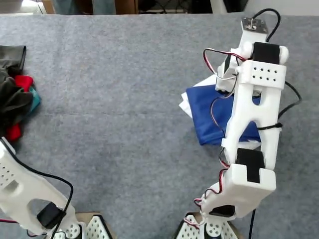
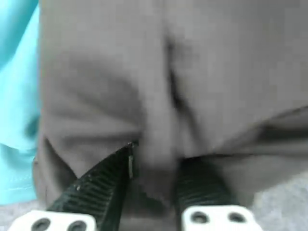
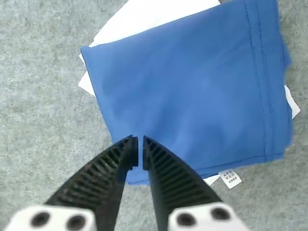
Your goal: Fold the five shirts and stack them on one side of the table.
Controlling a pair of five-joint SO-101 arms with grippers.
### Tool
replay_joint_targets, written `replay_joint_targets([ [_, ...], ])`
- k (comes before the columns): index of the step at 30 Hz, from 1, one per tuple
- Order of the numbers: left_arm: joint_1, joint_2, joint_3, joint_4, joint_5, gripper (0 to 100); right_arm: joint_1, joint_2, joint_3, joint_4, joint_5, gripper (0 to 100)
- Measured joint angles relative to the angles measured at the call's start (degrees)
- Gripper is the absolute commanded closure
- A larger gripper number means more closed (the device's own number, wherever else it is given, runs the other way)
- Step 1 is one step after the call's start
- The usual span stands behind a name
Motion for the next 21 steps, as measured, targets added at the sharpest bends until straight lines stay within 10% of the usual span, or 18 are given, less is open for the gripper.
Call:
replay_joint_targets([
  [12,10.6,-9.5,-23.4,28.3,0.1,97,0.0,0.0,0.2,0.0,-0.1,97.2],
  [21,34.2,-39.7,-7.0,29.3,2.5,97,0.0,0.0,0.2,0.0,-0.1,97.2],
])
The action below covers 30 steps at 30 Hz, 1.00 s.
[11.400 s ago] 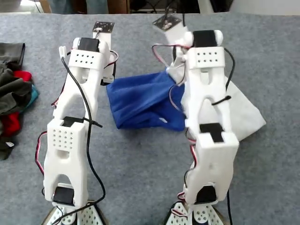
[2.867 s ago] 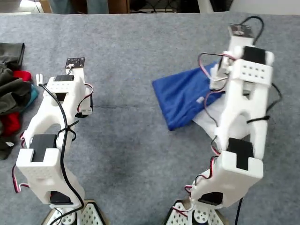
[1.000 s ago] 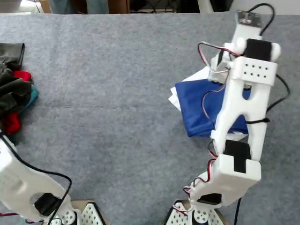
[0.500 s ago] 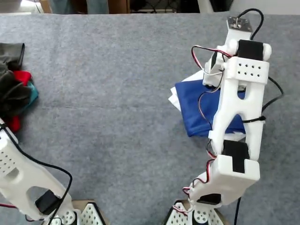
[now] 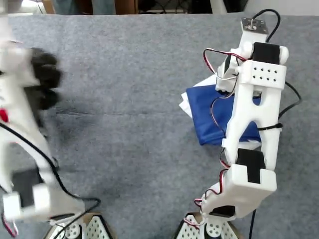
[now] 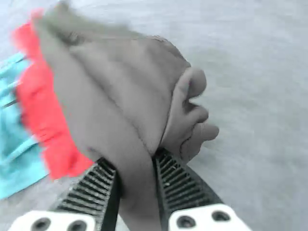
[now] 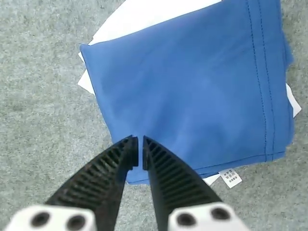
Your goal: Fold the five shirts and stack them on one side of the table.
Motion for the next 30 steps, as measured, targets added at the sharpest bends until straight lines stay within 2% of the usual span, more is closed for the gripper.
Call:
replay_joint_targets([
  [8,35.5,-29.3,36.5,-1.8,-0.1,97,0.0,0.0,0.0,0.0,0.0,97.0],
  [11,42.6,-35.4,49.5,-2.6,-2.1,92,-0.1,0.0,0.0,0.0,0.1,96.9],
  [14,43.4,-39.8,55.6,-2.5,-4.9,77,-2.0,0.0,0.0,0.0,1.8,93.6],
  [17,40.0,-43.5,56.6,-0.6,-4.7,73,-5.5,0.0,0.0,0.0,2.3,79.1],
  [20,34.0,-45.6,56.6,-0.5,-4.1,73,-10.9,0.1,0.0,0.0,2.3,63.3],
  [22,28.8,-46.0,56.4,-0.4,-3.9,73,-14.7,1.3,0.0,0.0,1.2,56.3],
  [25,18.8,-46.1,55.5,-0.4,-3.8,73,-20.5,5.9,0.0,-0.1,-1.3,53.5],
  [30,-3.0,-46.1,55.8,-2.6,-3.8,73,-32.0,15.6,-0.7,-2.1,-3.7,53.5],
])
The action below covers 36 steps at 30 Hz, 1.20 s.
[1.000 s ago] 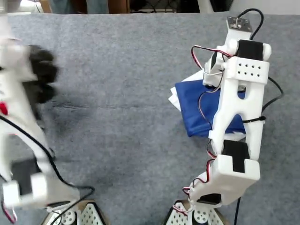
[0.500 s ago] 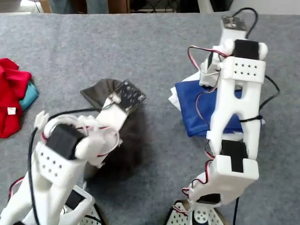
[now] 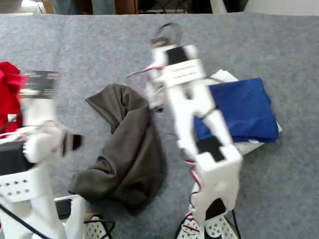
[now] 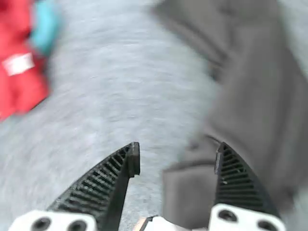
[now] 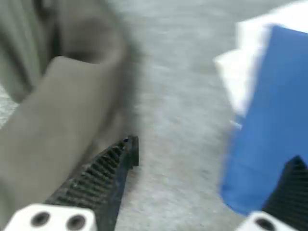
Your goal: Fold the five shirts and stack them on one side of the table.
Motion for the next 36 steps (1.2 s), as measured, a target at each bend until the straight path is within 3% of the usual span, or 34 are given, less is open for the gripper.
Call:
replay_joint_targets([
  [6,-22.8,-0.1,9.8,-10.5,-0.4,73,-9.9,13.7,-9.2,-0.8,-3.3,56.4],
  [8,-26.8,-0.1,12.9,-13.4,-2.2,73,-10.2,19.2,-12.3,-0.9,-4.2,65.2],
  [13,-29.7,-0.1,16.4,-16.4,-4.6,73,-10.1,30.0,-22.9,0.4,-4.1,99.2],
  [16,-29.8,-0.1,16.7,-17.0,-4.7,73,-10.0,33.1,-31.5,1.5,-1.8,94.3],
  [19,-29.8,-0.1,16.7,-17.5,-2.5,73,-9.4,33.8,-40.3,1.5,-0.8,98.6],
  [26,-29.8,4.4,16.9,-21.4,0.0,73,-9.3,33.8,-65.2,1.1,3.3,98.4],
  [36,-31.4,28.5,7.2,-22.0,0.0,77,-11.4,20.7,-68.2,-14.2,3.2,98.4],
])
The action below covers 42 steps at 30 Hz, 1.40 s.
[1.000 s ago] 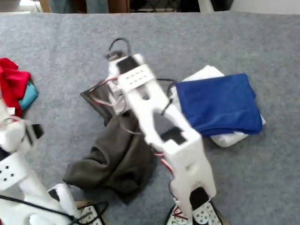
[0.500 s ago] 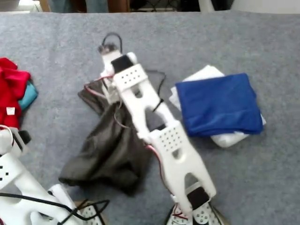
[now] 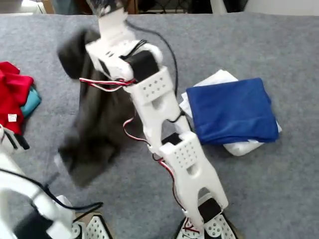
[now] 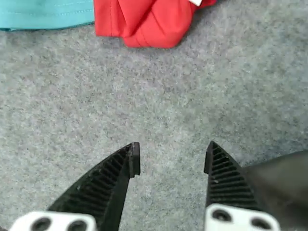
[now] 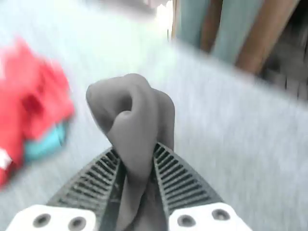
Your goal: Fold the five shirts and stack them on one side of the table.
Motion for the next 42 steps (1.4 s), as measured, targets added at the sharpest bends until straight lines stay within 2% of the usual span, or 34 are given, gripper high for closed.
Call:
replay_joint_targets([
  [5,0.0,10.8,-7.0,0.0,0.0,77,1.4,-7.6,-0.6,4.1,-3.8,98.4],
  [9,0.0,15.4,-10.5,0.0,0.0,77,6.5,-10.0,-0.6,14.6,-4.5,98.4],
  [13,1.7,16.4,-11.3,0.0,0.0,77,13.2,-10.0,4.7,16.7,-4.7,98.4],
  [17,4.0,16.4,-11.4,0.0,0.3,77,16.6,-10.0,17.9,17.0,-4.7,98.4],
  [28,6.9,16.8,-11.8,-0.1,1.5,77,18.4,-20.6,66.3,16.6,-4.7,98.4],
  [32,11.5,16.9,-11.8,-0.1,3.3,77,21.0,-26.5,81.2,16.6,-4.7,98.4],
  [37,21.6,20.0,-16.2,-0.1,10.8,77,23.1,-36.8,99.9,15.0,-1.9,98.4],
  [42,32.9,28.9,-23.9,-0.4,21.0,77,25.7,-48.1,116.8,10.7,0.8,98.4],
])
